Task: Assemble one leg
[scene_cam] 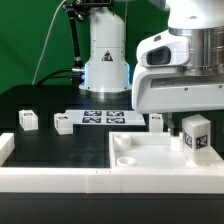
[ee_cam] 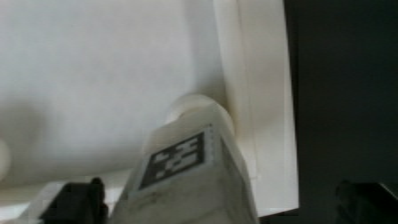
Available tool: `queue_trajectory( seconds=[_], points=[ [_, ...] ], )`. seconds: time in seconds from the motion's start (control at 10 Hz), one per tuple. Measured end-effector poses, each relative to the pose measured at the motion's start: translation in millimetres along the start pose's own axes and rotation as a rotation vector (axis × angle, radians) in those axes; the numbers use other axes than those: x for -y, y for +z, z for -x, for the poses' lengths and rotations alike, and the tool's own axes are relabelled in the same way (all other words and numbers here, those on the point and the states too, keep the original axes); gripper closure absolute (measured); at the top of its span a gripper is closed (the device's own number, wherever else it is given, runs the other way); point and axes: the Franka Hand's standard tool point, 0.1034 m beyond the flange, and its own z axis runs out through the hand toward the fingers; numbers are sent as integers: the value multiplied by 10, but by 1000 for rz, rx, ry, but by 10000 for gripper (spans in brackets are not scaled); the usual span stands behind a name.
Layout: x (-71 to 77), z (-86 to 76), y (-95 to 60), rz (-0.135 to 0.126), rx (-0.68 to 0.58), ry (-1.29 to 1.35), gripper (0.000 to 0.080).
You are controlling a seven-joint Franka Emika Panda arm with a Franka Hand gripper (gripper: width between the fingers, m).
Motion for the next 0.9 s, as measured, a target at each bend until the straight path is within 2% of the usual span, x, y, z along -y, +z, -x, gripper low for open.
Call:
queue_trajectory(
  seconds=[0.1, 0.3, 0.5, 0.6, 0.9],
  points=[
    [-19, -5, -4, 4, -1, -122, 150],
    [-44, -7, -1, 4, 0, -171, 150],
    [-47, -7, 0, 4, 0, -170, 417],
    [-48, -7, 0, 5, 0, -170, 511],
    [-50, -9, 1, 3, -1, -139, 511]
  ],
)
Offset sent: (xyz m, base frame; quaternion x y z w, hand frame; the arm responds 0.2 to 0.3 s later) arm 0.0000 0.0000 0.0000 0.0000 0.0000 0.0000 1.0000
